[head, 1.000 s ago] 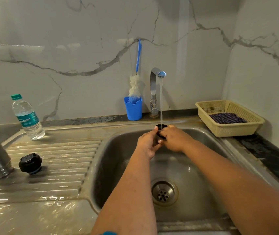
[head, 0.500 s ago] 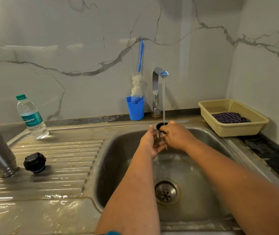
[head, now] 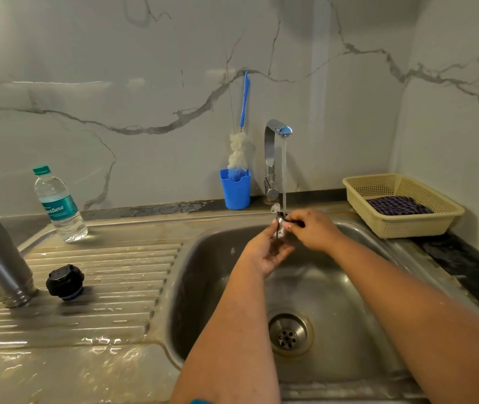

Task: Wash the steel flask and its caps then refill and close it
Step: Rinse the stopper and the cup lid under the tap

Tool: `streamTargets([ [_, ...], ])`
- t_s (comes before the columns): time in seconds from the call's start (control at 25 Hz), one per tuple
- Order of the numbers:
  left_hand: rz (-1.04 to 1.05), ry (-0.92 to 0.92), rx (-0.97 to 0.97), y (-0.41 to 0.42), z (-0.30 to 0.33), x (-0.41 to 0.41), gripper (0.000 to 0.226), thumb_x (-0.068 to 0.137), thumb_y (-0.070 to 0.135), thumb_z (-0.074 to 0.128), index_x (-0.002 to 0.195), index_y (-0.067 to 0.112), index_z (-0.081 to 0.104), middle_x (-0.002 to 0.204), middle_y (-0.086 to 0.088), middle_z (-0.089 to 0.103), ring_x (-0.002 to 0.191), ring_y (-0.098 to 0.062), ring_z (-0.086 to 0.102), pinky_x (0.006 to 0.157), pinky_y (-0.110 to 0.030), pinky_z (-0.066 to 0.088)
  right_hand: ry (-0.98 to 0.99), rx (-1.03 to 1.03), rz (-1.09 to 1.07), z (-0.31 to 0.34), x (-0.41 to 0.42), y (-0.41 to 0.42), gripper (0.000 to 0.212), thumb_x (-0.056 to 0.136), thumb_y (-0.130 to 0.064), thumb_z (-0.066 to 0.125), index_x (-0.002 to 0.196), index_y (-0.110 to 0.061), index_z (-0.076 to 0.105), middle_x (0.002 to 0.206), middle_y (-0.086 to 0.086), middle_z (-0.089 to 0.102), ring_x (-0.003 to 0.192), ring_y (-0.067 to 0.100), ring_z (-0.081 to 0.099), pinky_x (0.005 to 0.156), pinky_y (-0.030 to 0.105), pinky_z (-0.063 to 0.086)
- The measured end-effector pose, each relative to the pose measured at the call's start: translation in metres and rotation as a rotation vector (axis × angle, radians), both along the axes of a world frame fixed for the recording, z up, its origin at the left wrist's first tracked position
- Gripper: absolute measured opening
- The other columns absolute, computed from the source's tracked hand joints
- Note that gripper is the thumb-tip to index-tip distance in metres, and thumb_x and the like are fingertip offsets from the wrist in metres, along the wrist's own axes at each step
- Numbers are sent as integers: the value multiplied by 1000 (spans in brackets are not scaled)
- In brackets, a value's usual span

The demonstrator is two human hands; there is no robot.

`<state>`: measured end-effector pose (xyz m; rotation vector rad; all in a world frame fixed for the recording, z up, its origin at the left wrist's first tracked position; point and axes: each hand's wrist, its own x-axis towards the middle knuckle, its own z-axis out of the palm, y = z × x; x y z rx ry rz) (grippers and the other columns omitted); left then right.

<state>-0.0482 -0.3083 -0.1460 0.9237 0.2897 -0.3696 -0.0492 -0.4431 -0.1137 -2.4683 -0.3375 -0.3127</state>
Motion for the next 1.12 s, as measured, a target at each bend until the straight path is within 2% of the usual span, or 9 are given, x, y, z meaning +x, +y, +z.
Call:
streamTargets([
  [0.12,2,-35,-114,1,7,-8,47,83,23,79,119,0,62,117,-25,66,106,-37,69,87,-44,60,204,371,0,0,-3,0,20,100,-22,49,108,-15,65,106,7,67,93,17,62,78,27,50],
  [0.28,90,-15,-89,-3,11,-11,41,83,24,78,115,3,62,111,-21,69,103,-31,70,88,-38,59,169,183,-99,4,-3,2,24,102,-19,43,116,-16,62,107,3,60,95,17,55,79,28,43],
  [0.48,64,43,-83,-1,18,-16,52,81,33,78,122,5,60,117,-20,69,104,-31,70,62,-28,60,316,614,-26,14,-5,-8,31,100,-3,39,103,-19,65,104,4,66,96,18,60,74,26,48],
  [0.6,75,32,240,0,14,-14,52,84,32,75,126,7,58,118,-16,65,106,-27,66,86,-33,58,343,633,-64,20,6,-8,34,100,0,36,100,-14,67,102,6,66,94,16,59,77,24,48],
  [0.72,297,-232,1184,6,4,-6,56,87,33,73,132,10,48,130,-10,49,118,-24,52,98,-33,46,307,582,-104,40,35,-1,34,99,2,35,102,-14,65,111,6,64,97,13,58,83,27,46],
  [0.88,401,-306,1099,17,6,4,57,83,33,78,126,15,46,127,-6,52,116,-22,52,94,-32,46,311,548,4,69,79,18,41,98,5,36,130,-12,56,128,4,58,107,12,56,73,21,44],
  [0.96,385,-333,1191,18,3,7,56,81,33,79,123,15,48,125,-6,54,114,-22,53,93,-31,47,386,387,88,69,95,27,53,94,13,35,140,-11,48,135,5,54,122,20,50,68,17,42],
  [1.04,364,-392,1253,16,-1,10,59,81,34,78,128,14,48,126,-6,53,118,-23,51,101,-35,47,385,296,109,65,105,30,52,93,13,35,136,-12,50,124,5,56,113,18,52,73,19,44],
  [1.12,325,-409,1284,14,-5,10,61,81,32,78,131,15,47,129,-6,52,120,-23,50,104,-38,46,372,490,115,55,110,22,43,94,9,34,122,-12,60,109,5,59,98,16,54,77,22,45],
])
